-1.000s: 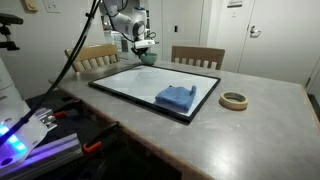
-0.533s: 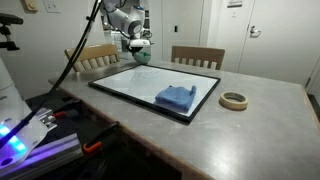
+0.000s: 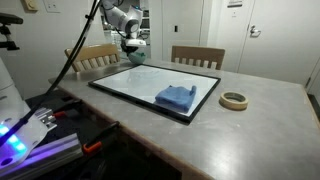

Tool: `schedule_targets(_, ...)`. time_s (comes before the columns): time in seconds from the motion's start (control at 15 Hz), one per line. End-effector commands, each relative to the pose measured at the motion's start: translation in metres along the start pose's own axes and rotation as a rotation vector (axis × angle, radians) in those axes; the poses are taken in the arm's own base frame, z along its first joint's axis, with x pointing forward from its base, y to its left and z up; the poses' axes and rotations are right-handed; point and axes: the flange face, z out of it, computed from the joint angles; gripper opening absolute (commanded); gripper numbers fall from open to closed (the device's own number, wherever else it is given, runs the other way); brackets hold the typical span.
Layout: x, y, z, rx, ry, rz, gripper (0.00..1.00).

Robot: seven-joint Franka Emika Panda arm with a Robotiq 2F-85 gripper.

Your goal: Move the bowl to the left of the white board then use the blue towel to erase the white board

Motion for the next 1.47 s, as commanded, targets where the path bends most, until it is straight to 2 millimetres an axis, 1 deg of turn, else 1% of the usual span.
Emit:
schedule_targets(0.0,-0.008,-0.019,0.0,0.03,-0.058,-0.025,0.01)
schedule_targets(0.13,-0.007,-0.028,0.0,0.021,-0.075,-0.012,0.01)
schedule_targets(0.53,-0.007,-0.06,-0.006,-0.035,-0.143,0.099,0.01)
schedule_targets(0.73,-0.013,-0.08,-0.005,-0.063,-0.16,0.158,0.01)
schedule_targets(1.07,-0.031,-0.122,0.005,-0.105,-0.172,0.216,0.01)
schedule_targets(1.2,-0.038,-0.136,0.008,-0.122,-0.164,0.224,0.01)
schedule_targets(1.4,-0.049,-0.153,0.01,-0.134,-0.155,0.229,0.01)
